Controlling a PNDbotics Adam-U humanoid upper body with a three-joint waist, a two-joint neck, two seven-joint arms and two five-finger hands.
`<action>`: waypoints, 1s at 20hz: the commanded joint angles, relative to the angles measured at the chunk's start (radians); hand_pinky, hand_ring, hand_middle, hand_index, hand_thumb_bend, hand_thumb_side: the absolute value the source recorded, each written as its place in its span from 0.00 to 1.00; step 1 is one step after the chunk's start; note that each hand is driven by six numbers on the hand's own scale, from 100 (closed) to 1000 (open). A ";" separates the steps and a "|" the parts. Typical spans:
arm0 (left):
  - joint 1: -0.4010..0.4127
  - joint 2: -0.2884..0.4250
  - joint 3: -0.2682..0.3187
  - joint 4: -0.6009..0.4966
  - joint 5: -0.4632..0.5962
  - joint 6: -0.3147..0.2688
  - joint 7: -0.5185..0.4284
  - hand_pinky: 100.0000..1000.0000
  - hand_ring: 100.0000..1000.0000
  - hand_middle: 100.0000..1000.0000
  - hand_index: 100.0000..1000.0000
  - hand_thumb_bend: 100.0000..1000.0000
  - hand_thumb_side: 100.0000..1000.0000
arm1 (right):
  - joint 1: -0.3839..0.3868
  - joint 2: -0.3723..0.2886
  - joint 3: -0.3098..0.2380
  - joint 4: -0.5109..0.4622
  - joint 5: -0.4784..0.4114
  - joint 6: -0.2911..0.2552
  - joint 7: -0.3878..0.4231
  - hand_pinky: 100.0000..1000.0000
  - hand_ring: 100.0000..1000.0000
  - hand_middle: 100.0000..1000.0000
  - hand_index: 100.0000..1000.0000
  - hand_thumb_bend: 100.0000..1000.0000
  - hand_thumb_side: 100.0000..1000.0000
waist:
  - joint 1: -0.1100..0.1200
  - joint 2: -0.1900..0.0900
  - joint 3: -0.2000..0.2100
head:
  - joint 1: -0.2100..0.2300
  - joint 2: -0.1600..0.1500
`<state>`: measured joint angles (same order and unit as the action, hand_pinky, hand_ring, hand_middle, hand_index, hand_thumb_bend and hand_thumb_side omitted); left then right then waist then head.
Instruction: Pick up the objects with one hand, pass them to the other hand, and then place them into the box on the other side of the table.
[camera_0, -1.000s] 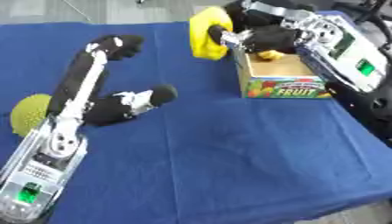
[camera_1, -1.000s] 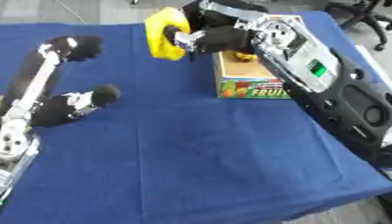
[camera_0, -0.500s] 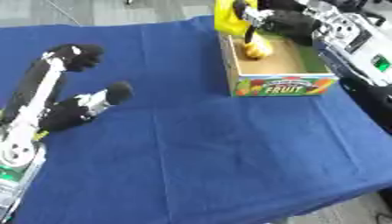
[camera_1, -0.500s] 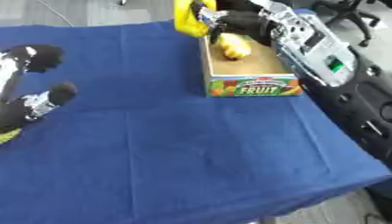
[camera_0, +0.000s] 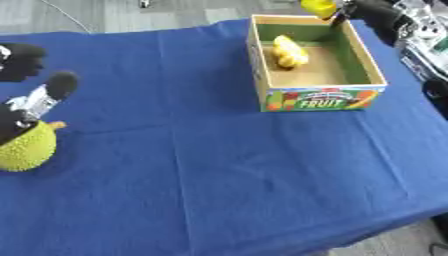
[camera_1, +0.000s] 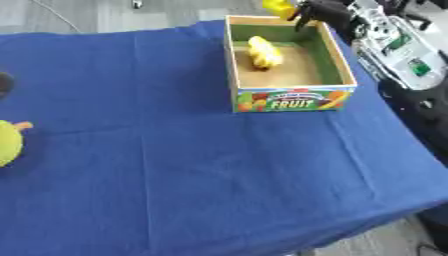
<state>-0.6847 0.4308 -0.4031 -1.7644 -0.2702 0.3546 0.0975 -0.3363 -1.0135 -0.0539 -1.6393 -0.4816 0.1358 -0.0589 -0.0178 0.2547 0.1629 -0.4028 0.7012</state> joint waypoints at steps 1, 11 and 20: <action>0.001 0.048 0.042 -0.060 0.026 0.013 0.039 0.74 0.66 0.59 0.75 0.75 0.90 | 0.008 -0.070 -0.032 0.044 -0.012 -0.019 -0.019 0.38 0.49 0.36 0.49 0.00 0.35 | 0.009 -0.017 0.002 | -0.010 -0.014; 0.044 0.093 0.098 -0.115 0.071 0.035 0.154 0.72 0.64 0.57 0.74 0.72 0.93 | 0.056 -0.131 -0.064 0.172 -0.032 -0.065 -0.058 0.38 0.49 0.36 0.49 0.00 0.34 | 0.001 -0.013 0.009 | -0.017 -0.022; 0.055 0.094 0.106 -0.121 0.077 0.035 0.185 0.72 0.64 0.57 0.74 0.72 0.93 | 0.066 -0.133 -0.065 0.216 -0.009 -0.089 -0.066 0.39 0.49 0.36 0.49 0.00 0.32 | 0.002 -0.012 0.009 | -0.016 -0.033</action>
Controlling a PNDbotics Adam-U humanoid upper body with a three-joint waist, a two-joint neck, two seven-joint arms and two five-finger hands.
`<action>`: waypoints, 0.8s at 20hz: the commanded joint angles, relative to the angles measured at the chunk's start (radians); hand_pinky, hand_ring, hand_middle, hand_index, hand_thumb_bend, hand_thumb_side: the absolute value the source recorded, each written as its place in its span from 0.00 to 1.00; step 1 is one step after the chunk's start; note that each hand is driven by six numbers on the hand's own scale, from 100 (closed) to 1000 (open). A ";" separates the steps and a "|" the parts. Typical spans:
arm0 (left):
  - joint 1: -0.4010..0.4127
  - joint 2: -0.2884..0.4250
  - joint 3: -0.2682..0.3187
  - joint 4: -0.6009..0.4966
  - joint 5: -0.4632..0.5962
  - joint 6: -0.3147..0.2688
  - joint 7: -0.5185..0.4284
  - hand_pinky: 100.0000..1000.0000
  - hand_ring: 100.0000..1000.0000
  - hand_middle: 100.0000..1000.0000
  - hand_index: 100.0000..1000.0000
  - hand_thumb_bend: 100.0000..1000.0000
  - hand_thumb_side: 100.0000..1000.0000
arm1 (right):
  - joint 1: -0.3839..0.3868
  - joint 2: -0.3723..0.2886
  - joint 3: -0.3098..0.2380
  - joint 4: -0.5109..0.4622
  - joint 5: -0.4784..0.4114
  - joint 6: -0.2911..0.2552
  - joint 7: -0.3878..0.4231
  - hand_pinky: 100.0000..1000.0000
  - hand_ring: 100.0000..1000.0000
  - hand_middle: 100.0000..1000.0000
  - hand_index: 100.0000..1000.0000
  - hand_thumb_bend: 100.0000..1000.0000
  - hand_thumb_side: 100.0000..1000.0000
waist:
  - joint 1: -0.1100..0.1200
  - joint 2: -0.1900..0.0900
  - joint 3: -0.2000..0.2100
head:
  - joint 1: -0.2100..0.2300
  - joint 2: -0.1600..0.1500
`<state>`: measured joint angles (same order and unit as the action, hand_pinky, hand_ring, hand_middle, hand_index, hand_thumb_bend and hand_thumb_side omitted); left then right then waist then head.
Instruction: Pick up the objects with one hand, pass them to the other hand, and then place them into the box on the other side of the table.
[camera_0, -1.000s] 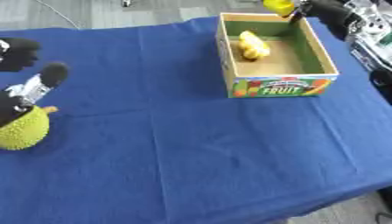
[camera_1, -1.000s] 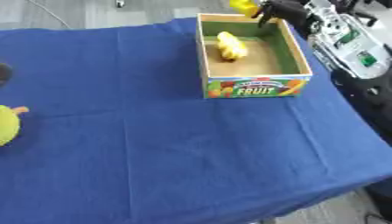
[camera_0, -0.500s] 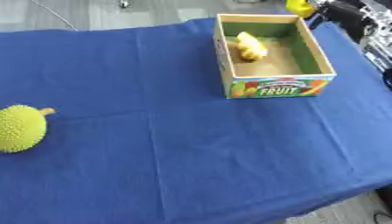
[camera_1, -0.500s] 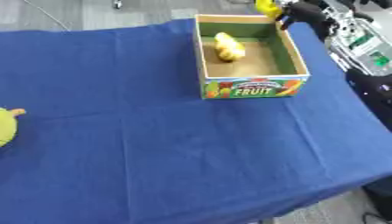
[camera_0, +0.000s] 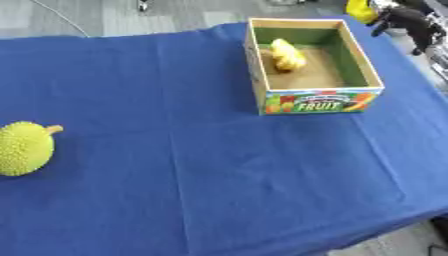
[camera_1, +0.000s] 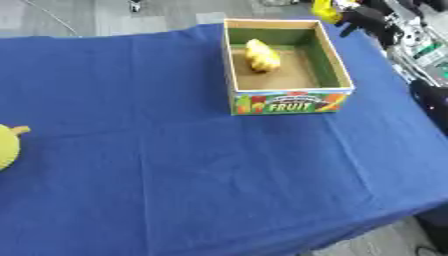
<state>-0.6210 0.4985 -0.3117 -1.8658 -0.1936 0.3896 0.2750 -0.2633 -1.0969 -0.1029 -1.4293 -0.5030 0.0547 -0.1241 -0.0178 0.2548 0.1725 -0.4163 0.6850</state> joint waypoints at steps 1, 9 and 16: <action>-0.008 0.026 0.014 -0.020 0.000 0.000 0.007 0.72 0.64 0.57 0.74 0.72 0.93 | -0.007 -0.049 -0.014 0.009 0.020 -0.009 -0.001 0.39 0.50 0.36 0.49 0.00 0.31 | 0.003 -0.012 -0.001 | -0.001 -0.019; -0.009 0.022 0.013 -0.019 -0.012 0.001 0.001 0.72 0.64 0.57 0.74 0.72 0.91 | 0.008 -0.038 0.010 0.052 0.142 -0.004 -0.005 0.43 0.51 0.37 0.50 0.00 0.18 | 0.004 -0.013 0.002 | 0.006 -0.019; -0.011 0.014 0.013 -0.021 -0.018 0.000 -0.003 0.72 0.64 0.57 0.74 0.72 0.90 | 0.009 -0.015 0.041 0.111 0.276 -0.001 0.034 0.53 0.63 0.47 0.62 0.00 0.07 | 0.006 -0.013 0.006 | 0.005 -0.017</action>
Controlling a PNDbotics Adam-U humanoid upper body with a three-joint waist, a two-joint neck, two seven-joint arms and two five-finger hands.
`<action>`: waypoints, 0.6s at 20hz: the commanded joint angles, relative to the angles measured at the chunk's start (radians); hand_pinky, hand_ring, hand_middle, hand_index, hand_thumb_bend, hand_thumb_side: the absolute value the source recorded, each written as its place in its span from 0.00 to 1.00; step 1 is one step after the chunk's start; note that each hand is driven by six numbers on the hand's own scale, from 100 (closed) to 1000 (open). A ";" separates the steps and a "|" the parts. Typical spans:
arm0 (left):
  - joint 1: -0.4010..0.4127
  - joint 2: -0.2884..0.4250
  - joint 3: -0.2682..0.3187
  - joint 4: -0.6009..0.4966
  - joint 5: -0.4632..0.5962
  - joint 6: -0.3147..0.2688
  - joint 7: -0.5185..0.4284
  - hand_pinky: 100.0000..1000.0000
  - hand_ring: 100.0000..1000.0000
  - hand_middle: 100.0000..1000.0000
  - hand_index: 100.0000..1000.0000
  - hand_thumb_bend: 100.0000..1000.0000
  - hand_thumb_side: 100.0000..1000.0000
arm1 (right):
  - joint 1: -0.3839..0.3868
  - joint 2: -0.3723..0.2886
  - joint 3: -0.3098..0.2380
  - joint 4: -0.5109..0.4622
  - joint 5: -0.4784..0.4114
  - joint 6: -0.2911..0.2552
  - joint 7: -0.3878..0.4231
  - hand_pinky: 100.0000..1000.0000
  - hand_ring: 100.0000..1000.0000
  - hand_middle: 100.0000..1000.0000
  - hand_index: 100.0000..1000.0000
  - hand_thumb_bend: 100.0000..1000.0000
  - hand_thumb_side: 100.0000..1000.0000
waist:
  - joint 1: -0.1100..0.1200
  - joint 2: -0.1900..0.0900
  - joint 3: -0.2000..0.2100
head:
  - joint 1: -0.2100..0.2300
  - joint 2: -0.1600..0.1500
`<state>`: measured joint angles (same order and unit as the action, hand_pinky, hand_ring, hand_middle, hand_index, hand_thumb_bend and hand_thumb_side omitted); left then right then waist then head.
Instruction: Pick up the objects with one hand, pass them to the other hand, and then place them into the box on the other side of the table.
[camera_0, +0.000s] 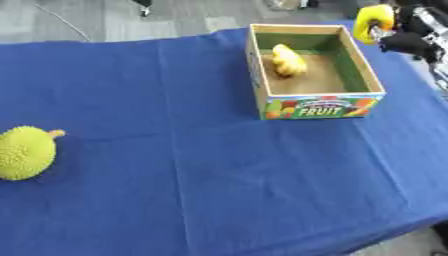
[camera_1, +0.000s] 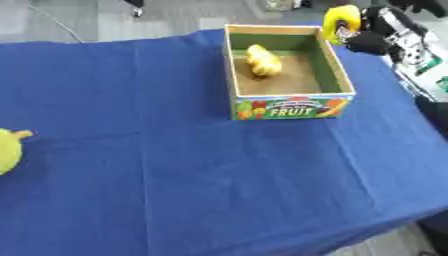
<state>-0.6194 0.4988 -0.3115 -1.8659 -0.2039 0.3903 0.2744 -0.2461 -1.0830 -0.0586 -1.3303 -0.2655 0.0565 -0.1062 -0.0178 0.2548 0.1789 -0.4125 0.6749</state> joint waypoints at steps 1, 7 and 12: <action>-0.013 0.013 0.013 -0.021 -0.008 0.000 -0.002 0.72 0.64 0.57 0.74 0.72 0.89 | -0.009 -0.027 -0.001 0.016 0.051 -0.005 0.024 0.57 0.67 0.53 0.68 0.00 0.06 | 0.006 -0.013 0.000 | 0.001 -0.007; -0.012 0.009 0.012 -0.020 -0.010 -0.001 -0.004 0.72 0.64 0.57 0.74 0.73 0.88 | -0.016 -0.025 -0.001 0.018 0.088 -0.031 0.071 0.69 0.93 0.87 0.99 0.00 0.00 | 0.007 -0.013 0.000 | 0.001 -0.005; -0.012 0.007 0.011 -0.018 -0.011 -0.002 -0.004 0.72 0.64 0.57 0.74 0.73 0.87 | -0.020 -0.027 -0.011 0.014 0.119 -0.047 0.082 0.72 0.95 0.90 1.00 0.00 0.05 | 0.008 -0.015 -0.002 | 0.002 -0.004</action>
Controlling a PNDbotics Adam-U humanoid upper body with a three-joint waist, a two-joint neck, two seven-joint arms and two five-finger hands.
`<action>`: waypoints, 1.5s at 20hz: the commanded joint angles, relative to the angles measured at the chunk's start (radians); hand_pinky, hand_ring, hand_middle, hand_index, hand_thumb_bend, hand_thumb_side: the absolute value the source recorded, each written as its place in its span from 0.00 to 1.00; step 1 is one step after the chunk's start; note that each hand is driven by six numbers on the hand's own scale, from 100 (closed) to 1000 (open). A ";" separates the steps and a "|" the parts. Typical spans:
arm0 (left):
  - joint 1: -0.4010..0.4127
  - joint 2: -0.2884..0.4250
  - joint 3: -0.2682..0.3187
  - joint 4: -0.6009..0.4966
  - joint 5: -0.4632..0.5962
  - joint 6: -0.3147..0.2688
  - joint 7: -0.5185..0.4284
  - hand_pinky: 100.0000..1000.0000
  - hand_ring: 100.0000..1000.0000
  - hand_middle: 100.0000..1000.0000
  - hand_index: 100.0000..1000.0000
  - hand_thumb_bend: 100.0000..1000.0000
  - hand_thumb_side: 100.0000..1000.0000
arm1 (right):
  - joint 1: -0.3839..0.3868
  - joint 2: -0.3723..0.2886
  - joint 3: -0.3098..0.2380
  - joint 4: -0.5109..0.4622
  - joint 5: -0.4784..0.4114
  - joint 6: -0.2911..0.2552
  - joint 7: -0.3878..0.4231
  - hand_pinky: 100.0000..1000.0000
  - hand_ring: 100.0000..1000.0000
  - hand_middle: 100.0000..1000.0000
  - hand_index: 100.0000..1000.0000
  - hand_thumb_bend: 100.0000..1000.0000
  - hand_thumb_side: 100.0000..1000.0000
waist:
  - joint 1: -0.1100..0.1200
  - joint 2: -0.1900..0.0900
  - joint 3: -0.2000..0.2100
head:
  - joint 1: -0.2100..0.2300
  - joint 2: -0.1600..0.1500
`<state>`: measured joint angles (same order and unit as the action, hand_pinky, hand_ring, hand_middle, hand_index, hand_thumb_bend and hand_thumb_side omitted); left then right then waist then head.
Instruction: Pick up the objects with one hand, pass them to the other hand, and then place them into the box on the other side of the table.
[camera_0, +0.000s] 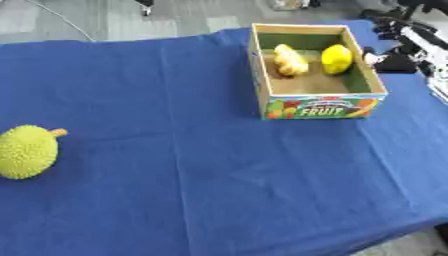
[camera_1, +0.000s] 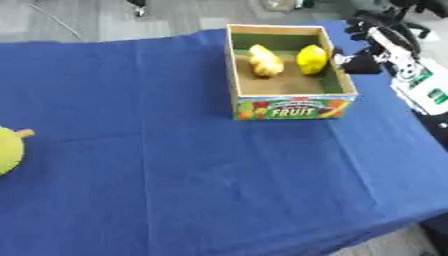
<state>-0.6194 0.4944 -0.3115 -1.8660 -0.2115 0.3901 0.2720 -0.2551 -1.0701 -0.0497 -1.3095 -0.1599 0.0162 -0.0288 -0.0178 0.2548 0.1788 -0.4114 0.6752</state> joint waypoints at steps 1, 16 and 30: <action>-0.012 0.010 0.011 -0.017 -0.003 -0.002 -0.002 0.72 0.64 0.57 0.74 0.73 0.88 | -0.012 -0.040 -0.021 -0.008 0.011 -0.007 0.003 0.71 0.94 0.90 1.00 0.00 0.04 | 0.008 -0.015 -0.003 | 0.001 -0.004; -0.006 0.013 0.018 -0.018 -0.006 -0.003 0.021 0.71 0.64 0.57 0.73 0.73 0.86 | 0.001 0.003 -0.118 -0.183 -0.236 0.014 -0.115 0.63 0.91 0.88 1.00 0.00 0.57 | 0.008 -0.016 -0.013 | 0.014 0.004; 0.014 0.035 0.054 -0.022 -0.019 0.015 0.058 0.70 0.63 0.54 0.72 0.68 0.69 | 0.114 0.165 -0.206 -0.687 -0.477 -0.060 -0.207 0.59 0.87 0.84 0.97 0.00 0.52 | 0.027 -0.018 -0.032 | 0.082 0.007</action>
<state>-0.5970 0.4984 -0.2753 -1.8662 -0.2252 0.4033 0.3236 -0.1385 -0.8963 -0.2402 -1.9641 -0.6250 -0.0340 -0.2307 -0.0028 0.2548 0.1486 -0.3401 0.6841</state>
